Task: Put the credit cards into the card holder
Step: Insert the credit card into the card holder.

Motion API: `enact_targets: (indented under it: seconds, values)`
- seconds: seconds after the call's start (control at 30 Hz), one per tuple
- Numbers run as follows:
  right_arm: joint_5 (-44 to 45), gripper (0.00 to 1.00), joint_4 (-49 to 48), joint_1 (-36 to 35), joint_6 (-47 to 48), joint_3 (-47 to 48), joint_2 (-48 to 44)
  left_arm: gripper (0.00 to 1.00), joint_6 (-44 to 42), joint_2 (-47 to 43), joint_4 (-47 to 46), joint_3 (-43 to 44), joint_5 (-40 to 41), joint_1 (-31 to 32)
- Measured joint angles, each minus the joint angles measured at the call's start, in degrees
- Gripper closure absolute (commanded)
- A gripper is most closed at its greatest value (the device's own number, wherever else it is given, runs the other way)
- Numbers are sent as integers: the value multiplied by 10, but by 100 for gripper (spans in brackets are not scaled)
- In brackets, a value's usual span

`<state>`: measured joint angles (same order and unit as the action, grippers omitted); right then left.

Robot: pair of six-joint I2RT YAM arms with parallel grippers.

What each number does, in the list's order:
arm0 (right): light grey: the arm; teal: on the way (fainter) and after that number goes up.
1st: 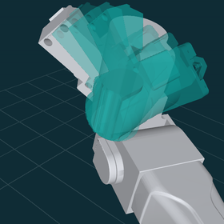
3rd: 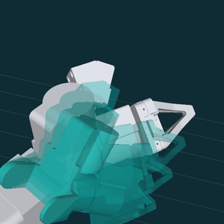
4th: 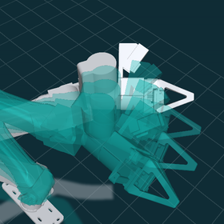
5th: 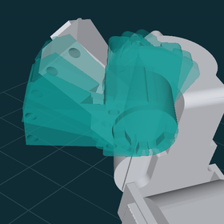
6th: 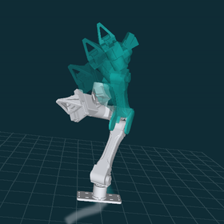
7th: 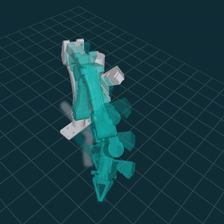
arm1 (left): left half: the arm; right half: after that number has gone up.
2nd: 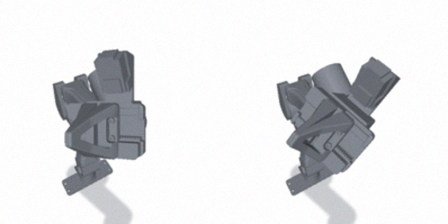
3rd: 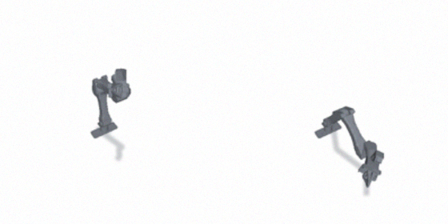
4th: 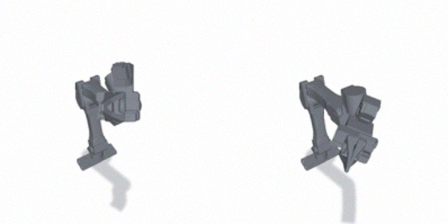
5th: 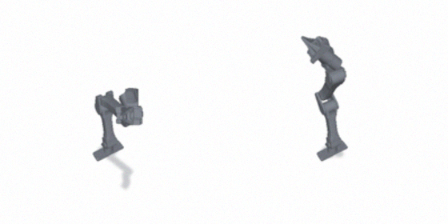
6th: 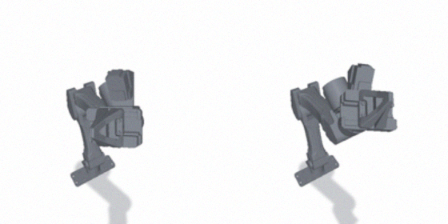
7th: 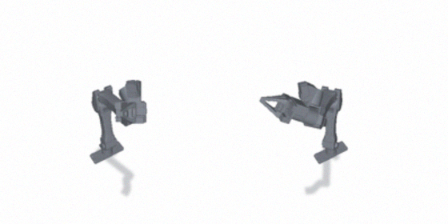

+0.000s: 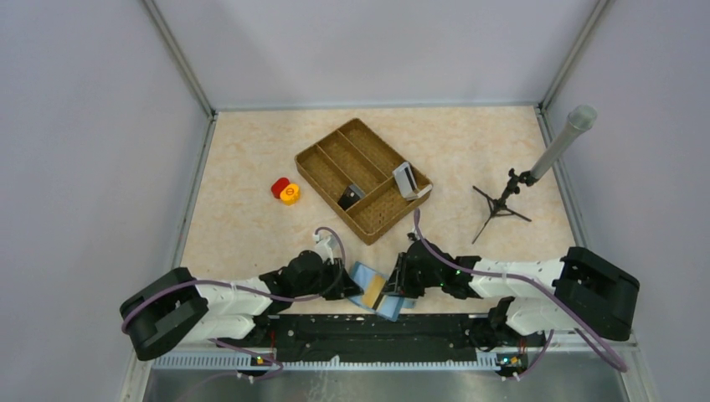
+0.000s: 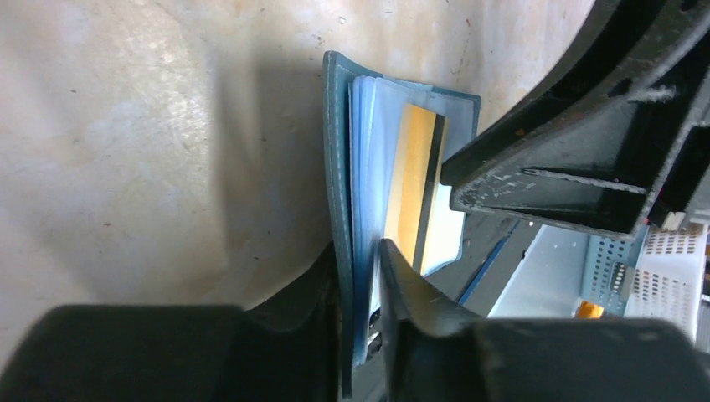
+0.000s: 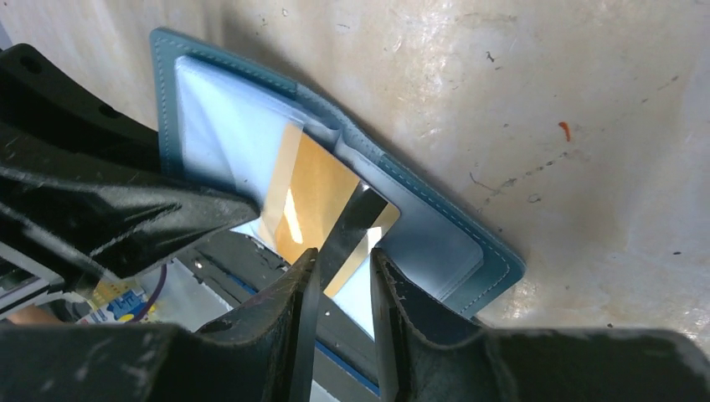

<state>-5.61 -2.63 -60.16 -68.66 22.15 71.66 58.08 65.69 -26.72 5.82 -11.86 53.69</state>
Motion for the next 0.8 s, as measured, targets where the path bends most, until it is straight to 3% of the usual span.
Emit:
enact_targets:
  seconds: [0.27,0.8]
  values:
    - [7,76,-27,0,-10,0,22,58,-3,-7,1,6,-7,0]
    - [10,86,-123,-1,-48,-9,54,62,-12,-2,5,12,-10,0]
